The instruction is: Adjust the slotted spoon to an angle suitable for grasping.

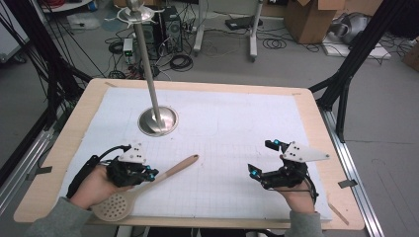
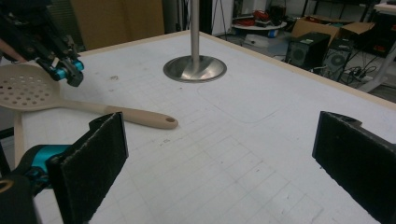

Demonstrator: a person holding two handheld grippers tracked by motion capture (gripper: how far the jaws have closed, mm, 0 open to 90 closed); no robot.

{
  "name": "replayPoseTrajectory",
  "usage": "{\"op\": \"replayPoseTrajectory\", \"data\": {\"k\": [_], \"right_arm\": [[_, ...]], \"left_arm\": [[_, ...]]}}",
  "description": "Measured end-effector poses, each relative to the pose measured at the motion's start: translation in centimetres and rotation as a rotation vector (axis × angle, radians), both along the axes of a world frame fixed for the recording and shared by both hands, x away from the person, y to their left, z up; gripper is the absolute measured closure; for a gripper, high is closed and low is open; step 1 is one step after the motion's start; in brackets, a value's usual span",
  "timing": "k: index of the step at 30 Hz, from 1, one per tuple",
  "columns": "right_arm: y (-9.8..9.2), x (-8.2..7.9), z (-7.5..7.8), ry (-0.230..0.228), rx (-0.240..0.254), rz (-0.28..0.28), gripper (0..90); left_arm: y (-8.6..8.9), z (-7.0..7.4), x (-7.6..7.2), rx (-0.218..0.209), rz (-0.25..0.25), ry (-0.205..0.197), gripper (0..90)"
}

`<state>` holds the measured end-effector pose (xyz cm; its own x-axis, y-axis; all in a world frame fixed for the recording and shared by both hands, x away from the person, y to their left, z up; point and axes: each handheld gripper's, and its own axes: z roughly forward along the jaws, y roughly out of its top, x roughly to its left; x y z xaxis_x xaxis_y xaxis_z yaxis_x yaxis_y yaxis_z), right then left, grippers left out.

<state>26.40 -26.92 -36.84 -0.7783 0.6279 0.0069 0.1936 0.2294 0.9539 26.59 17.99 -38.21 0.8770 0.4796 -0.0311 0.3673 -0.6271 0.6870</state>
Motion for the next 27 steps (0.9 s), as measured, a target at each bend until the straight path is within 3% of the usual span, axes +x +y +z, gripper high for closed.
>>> {"op": "replayPoseTrajectory", "data": {"k": [6, 11, 18, 27], "right_arm": [[0.3, 0.1, 0.0, 0.003, -0.003, 0.004, 2.3], [0.5, 0.3, -0.1, 0.003, -0.008, 0.012, 2.3], [0.4, 0.3, 0.0, 0.005, -0.001, 0.01, 2.3], [0.5, 0.4, -0.1, 0.007, -0.008, 0.012, 2.3]], "left_arm": [[0.3, -0.7, -1.1, 0.002, 0.006, -0.001, 89.5], [0.0, -1.5, -1.4, 0.045, 0.015, 0.03, 89.5], [-0.5, -2.6, -1.9, 0.118, -0.034, 0.039, 89.5], [-0.5, -3.6, -2.3, 0.162, -0.028, 0.076, 89.5]]}}
